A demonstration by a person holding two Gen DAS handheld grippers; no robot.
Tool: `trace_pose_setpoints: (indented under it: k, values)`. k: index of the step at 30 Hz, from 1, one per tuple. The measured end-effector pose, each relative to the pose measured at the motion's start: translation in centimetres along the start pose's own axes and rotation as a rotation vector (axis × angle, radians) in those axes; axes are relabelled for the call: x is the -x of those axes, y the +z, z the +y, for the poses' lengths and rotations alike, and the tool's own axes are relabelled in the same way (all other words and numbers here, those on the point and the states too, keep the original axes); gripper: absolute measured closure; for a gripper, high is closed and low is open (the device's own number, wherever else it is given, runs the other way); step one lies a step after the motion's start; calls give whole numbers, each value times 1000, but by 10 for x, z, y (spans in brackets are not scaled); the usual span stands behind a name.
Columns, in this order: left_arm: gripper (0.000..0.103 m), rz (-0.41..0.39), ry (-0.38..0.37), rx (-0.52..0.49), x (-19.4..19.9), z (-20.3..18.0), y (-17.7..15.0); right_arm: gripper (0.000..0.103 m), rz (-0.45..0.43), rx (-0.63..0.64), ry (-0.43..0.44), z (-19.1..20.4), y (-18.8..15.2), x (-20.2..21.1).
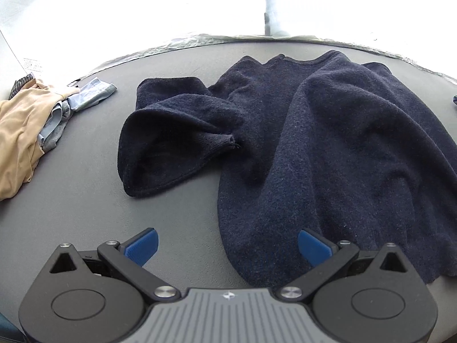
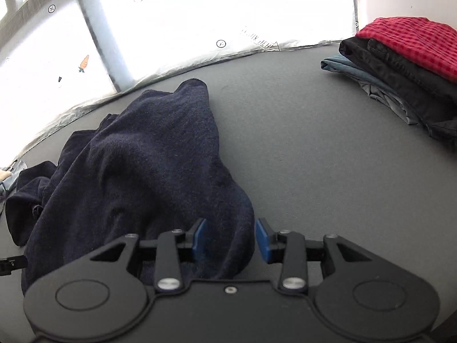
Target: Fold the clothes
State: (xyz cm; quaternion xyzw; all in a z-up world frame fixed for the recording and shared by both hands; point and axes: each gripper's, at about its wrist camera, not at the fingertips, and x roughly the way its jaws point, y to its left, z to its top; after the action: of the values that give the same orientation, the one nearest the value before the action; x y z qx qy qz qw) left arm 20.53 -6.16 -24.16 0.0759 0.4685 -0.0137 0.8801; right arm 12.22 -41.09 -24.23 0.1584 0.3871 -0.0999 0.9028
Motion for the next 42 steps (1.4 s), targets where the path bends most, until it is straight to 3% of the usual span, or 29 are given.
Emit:
trace_pose_setpoints:
  k: [1,2,4,11,16,25,28,31,32,34,38,42]
  values:
    - [0,-1,-4,-8,-1,-3,3,46,-17,-22,3,-3,5,2]
    - [0,-3,-8,-15,-3,-6,8,29,-31,-34,-16,-5,9,2]
    - [0,-7,-13,-29,-8,-13,18,12,-50,-37,-61,-7,17,-1]
    - [0,-30,-23,-39,-29,-26,59,7,-58,-5,-63,-8,46,-41]
    - [0,-9,-12,-66,-58,-30,83,8,-39,36,5,1,75,-84]
    - [0,110,21,-12,-127,-21,127,30,72,26,82,21,120,-181]
    - [0,128,28,-19,-140,-25,132,48,102,-51,174,21,126,-202]
    - [0,131,38,-29,-145,-30,131,58,121,-180,199,16,128,-214]
    - [0,129,34,-26,-145,-29,130,66,117,-192,201,16,129,-215]
    - [0,128,25,-14,-144,-27,130,79,82,-175,214,18,132,-207]
    - [0,124,3,24,-137,-16,130,82,-7,-87,291,44,140,-181]
    - [0,87,7,63,-115,-2,129,83,-56,177,407,110,137,-148]
